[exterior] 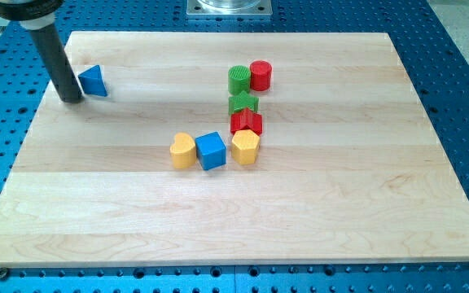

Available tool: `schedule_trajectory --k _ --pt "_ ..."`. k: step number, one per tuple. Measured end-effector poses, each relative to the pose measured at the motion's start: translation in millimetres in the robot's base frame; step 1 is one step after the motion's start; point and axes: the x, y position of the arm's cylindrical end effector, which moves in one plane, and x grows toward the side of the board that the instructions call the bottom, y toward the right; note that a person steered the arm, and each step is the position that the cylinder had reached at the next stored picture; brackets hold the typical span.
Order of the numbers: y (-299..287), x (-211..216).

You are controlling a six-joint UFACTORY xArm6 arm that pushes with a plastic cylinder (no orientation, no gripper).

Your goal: Put the blue triangle at the top left side of the board

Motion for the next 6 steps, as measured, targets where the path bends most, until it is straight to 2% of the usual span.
schedule_trajectory --k 1,2,4,5,6 --pt "10 -14" --pt "16 41" --pt "61 -13" --pt "16 -59" --pt "16 -64"
